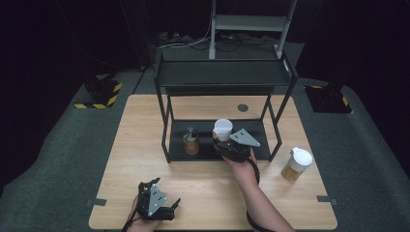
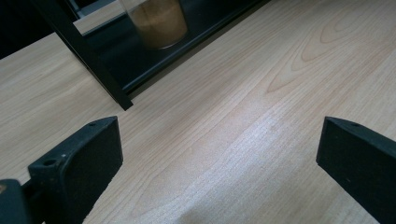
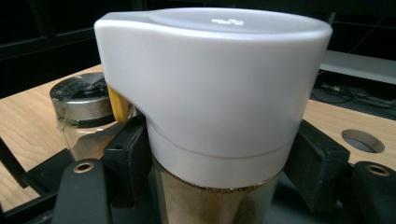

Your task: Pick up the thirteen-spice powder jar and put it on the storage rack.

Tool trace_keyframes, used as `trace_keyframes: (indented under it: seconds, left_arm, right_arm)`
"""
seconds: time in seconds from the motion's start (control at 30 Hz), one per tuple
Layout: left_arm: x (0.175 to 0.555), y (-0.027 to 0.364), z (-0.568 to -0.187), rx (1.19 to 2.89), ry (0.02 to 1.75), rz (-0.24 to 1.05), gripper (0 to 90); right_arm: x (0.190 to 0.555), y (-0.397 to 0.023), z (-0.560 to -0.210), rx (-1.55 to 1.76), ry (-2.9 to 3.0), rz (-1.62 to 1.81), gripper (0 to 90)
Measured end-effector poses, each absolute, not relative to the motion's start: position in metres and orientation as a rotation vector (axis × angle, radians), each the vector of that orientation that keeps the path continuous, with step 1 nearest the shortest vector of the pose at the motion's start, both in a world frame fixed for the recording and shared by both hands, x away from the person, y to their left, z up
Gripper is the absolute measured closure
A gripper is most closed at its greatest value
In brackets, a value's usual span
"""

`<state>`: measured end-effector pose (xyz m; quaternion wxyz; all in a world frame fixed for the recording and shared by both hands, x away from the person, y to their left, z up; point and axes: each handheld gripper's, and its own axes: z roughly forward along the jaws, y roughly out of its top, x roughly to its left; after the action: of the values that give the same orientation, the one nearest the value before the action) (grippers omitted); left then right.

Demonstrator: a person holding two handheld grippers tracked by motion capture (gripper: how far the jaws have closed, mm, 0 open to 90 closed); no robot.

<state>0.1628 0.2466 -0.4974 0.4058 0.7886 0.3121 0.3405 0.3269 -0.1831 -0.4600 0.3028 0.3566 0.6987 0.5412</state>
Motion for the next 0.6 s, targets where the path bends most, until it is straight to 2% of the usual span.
trace_keyframes:
  seconds: [0.6]
  left_arm:
    - [0.162, 0.248, -0.498, 1.982, 0.784, 0.856, 0.8]
  right_arm:
    - [0.339, -0.170, -0.468, 0.971, 1.867, 1.401, 30.4]
